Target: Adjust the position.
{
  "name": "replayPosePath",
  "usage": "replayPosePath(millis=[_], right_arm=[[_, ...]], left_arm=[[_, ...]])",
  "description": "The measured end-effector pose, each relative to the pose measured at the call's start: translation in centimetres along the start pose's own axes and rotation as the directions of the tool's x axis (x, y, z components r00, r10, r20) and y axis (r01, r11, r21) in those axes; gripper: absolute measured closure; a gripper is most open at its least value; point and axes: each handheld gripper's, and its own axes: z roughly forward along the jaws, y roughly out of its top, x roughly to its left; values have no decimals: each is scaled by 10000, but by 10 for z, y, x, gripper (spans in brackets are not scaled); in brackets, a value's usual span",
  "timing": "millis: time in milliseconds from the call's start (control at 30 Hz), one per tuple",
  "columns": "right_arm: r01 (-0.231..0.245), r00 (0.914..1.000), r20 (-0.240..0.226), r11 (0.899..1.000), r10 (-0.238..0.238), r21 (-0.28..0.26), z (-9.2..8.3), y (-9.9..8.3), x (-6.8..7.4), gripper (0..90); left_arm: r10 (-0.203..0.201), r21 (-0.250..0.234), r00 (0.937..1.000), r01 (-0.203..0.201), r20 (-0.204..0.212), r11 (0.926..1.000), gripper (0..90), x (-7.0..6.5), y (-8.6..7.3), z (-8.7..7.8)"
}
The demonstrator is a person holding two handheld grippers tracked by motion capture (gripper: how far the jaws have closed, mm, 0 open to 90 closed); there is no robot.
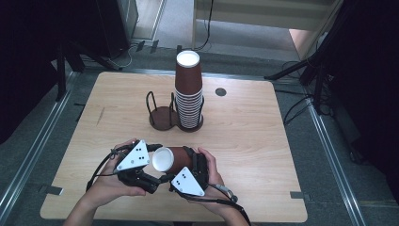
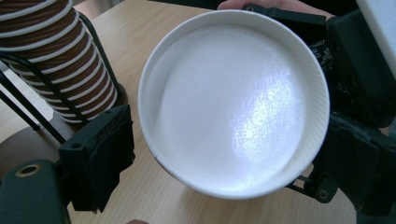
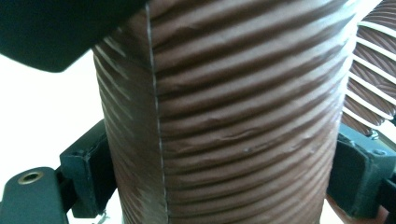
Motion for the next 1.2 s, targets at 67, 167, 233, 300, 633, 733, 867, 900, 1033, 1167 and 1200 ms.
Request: replayPosePath(millis=[67, 167, 233, 300, 633, 733, 867, 900, 1033, 1167, 1200], right_arm=[[23, 10000, -48, 10000, -23, -37, 0, 0, 1, 112], [122, 9998, -169, 9999, -123, -34, 0, -1, 2, 112], [154, 9996, -248, 9999, -155, -65, 0, -1, 3, 112], [197, 9993, -320, 9998, -199, -82, 0, -1, 3, 112], [395, 9981, -470, 9992, -396, -32, 0, -1, 7, 111], [425, 9986, -307, 9991, -425, -2, 1, -1, 7, 110], [409, 9983, -423, 9992, -410, -18, 0, -1, 6, 110], [415, 9981, -445, 9991, -415, -12, 0, -1, 6, 109], [383, 9982, -462, 9993, -383, 6, 0, -1, 6, 106], [308, 9985, -468, 9994, -300, 155, -1, -1, 6, 100], [313, 9983, -498, 9994, -306, 147, -1, -1, 5, 98]], left_arm=[[-30, 78, 10000, 30, 25, 10000, 100, 0, 0, 0], [-123, 161, 9999, 122, 42, 9998, 100, -1, 0, 2], [-122, 217, 9999, 121, 65, 9997, 100, -1, 0, 2], [-149, 248, 9999, 147, 65, 9996, 100, -1, 0, 2], [-18, 526, 10000, 22, -87, 9986, 145, -3, -1, 5], [-12, 589, 9999, 19, -120, 9983, 150, -3, -1, 7], [-34, 613, 10000, 33, 26, 9981, 161, -2, -2, 8], [-26, 601, 10000, 22, 64, 9982, 174, -2, -2, 7], [-81, 557, 9999, 74, 129, 9984, 191, -1, -2, 8], [-180, 538, 9995, 166, 254, 9984, 198, 1, -2, 8], [-226, 507, 9994, 212, 278, 9985, 200, 1, -2, 8]])
